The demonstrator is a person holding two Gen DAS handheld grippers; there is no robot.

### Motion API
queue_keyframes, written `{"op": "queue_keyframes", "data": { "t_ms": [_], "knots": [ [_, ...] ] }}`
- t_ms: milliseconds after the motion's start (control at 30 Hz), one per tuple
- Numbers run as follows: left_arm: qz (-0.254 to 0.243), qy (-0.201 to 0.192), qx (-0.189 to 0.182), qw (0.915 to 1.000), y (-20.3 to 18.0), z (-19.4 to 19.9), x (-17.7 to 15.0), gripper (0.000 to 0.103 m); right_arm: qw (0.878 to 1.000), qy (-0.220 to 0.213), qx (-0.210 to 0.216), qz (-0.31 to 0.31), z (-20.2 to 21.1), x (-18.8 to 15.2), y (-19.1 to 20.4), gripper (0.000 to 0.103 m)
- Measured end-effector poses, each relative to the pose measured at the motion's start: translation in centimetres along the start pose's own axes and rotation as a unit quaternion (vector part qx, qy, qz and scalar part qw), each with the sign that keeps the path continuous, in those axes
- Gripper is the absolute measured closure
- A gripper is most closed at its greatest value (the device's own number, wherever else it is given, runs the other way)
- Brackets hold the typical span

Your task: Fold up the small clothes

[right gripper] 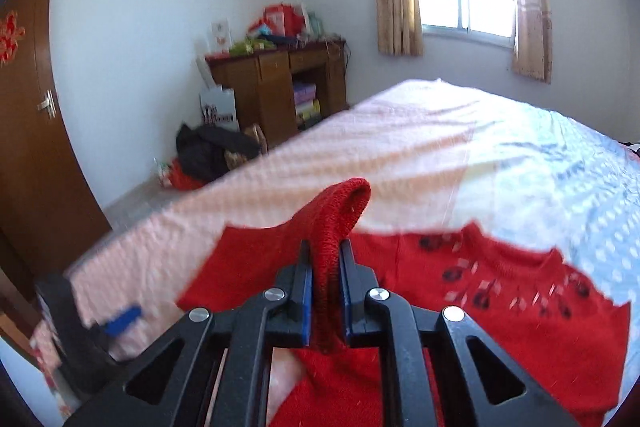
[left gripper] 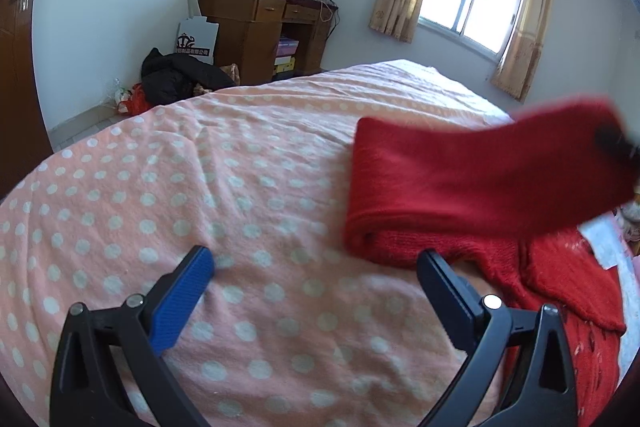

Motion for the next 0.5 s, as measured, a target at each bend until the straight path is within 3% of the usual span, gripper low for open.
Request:
{"op": "queue_keyframes", "data": {
  "t_ms": [267, 500],
  "knots": [
    [-0.005, 0.002, 0.008, 1.0, -0.2, -0.2, 0.1, 0.0, 0.997, -0.057, -0.052, -0.003, 5.6, 4.7, -5.8, 0.093],
    [-0.012, 0.004, 0.019, 0.9998, -0.2, -0.4, 0.1, 0.0, 0.993, -0.053, -0.094, -0.056, 8.3, 3.7, -13.7, 0.093]
  ]
}}
Point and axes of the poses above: each gripper's, at about its wrist camera, not at the fingertips, and z roughly against the way its jaws point, y to its left, x to its top, the point moved 6 cm from there along -z, roughly the way its jaws point, and after that the axes turned 4 degrees about y, right-handed, at the moved point
